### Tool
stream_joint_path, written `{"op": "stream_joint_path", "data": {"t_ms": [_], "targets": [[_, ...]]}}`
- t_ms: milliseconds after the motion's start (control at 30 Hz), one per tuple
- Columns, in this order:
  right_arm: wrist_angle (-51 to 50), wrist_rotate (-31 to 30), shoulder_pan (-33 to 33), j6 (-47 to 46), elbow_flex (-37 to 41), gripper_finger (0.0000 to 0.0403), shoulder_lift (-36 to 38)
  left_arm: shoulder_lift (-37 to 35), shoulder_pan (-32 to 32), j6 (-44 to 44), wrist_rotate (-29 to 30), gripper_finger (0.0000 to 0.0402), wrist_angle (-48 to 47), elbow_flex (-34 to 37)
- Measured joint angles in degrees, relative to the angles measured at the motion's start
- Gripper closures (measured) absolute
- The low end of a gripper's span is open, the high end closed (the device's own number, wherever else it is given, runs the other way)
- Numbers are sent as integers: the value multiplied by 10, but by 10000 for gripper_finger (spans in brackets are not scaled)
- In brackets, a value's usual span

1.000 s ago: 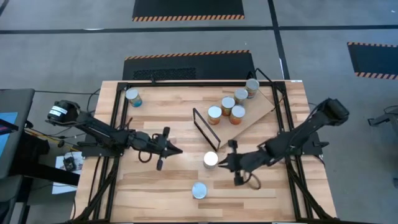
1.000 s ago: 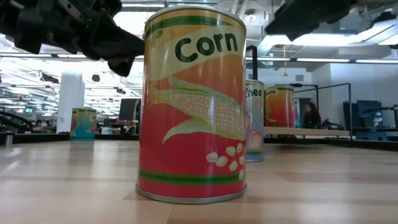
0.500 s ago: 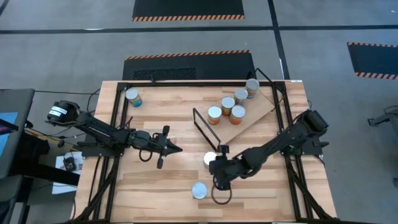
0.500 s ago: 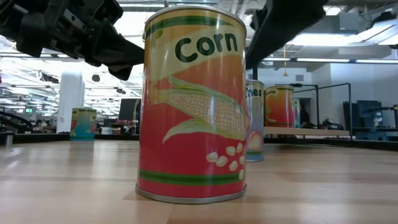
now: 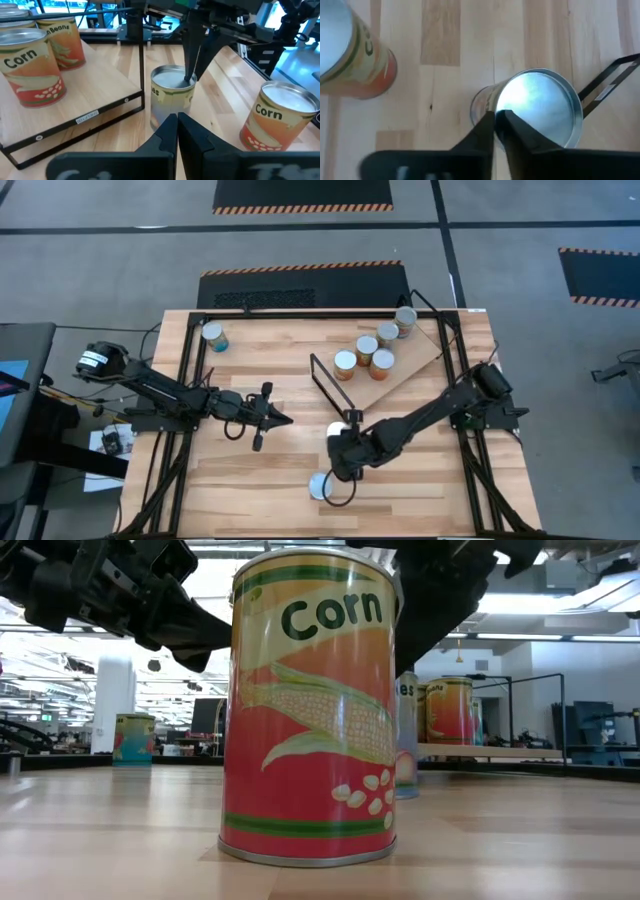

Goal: Pick and place cans onto a shelf
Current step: Put the canned peaches on the shelf aligned with the other canned peaches

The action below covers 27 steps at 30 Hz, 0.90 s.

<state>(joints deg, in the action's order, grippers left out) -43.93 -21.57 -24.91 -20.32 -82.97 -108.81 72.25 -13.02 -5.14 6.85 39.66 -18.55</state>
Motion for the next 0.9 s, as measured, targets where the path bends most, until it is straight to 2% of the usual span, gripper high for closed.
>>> {"op": "stream_joint_path", "data": {"t_ms": [100, 333, 467, 700, 900], "targets": [[-10, 8, -3, 18, -2, 389, 9, 0, 0, 6, 0, 400, 2, 0], [-42, 55, -30, 37, -22, 398, 66, 0, 0, 14, 0, 400, 4, 0], [-110, 68, -56, -30, -21, 399, 114, 0, 0, 14, 0, 400, 2, 0], [-300, 38, -89, -203, 20, 400, 192, 0, 0, 10, 0, 400, 4, 0], [-336, -22, -31, -227, 98, 402, 283, 0, 0, 6, 0, 400, 8, 0]]}}
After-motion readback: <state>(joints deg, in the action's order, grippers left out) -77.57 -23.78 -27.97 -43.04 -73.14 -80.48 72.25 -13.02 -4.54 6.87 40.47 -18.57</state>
